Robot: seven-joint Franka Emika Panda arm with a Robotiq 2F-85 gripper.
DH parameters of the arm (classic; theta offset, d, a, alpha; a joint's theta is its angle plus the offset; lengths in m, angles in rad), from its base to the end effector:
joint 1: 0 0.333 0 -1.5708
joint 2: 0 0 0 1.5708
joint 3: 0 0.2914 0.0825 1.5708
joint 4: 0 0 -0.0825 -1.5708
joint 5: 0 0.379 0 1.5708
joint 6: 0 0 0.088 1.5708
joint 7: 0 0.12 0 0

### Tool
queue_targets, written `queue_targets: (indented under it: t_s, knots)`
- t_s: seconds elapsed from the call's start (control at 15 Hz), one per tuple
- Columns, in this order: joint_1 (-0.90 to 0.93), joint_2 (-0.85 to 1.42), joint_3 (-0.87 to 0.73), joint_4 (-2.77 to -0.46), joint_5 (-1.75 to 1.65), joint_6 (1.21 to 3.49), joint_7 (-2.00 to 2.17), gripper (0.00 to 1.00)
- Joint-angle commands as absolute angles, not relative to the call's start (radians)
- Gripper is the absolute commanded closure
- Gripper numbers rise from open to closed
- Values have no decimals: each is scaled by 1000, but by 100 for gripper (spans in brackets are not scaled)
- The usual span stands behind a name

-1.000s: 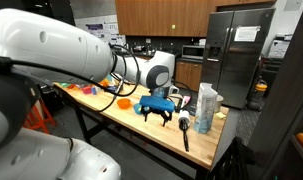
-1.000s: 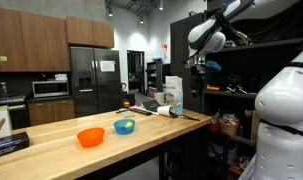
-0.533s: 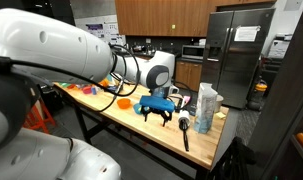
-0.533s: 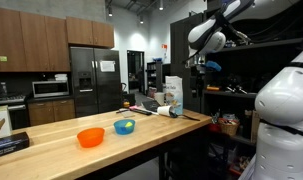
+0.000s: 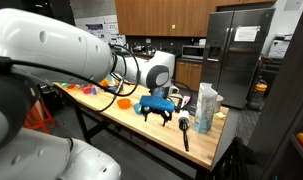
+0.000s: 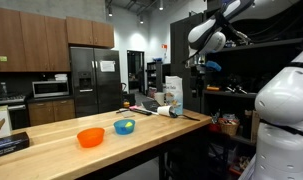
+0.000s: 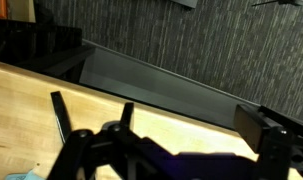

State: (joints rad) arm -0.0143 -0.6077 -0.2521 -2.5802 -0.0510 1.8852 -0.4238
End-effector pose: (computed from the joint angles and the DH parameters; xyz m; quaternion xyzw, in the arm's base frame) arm 0.3485 -0.0953 0.4131 -0.9912 -0.1128 0.0326 0.0610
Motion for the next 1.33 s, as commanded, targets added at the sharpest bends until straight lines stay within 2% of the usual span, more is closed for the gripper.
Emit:
queue_targets:
  t_s: [0.0, 1.07, 1.27]
  knots:
    - [-28, -605, -239, -2579, -44, 1884, -430, 0]
    - [-27, -607, -240, -2581, -44, 1890, -435, 0]
    - [-19, -616, -243, -2594, -119, 1914, -553, 0]
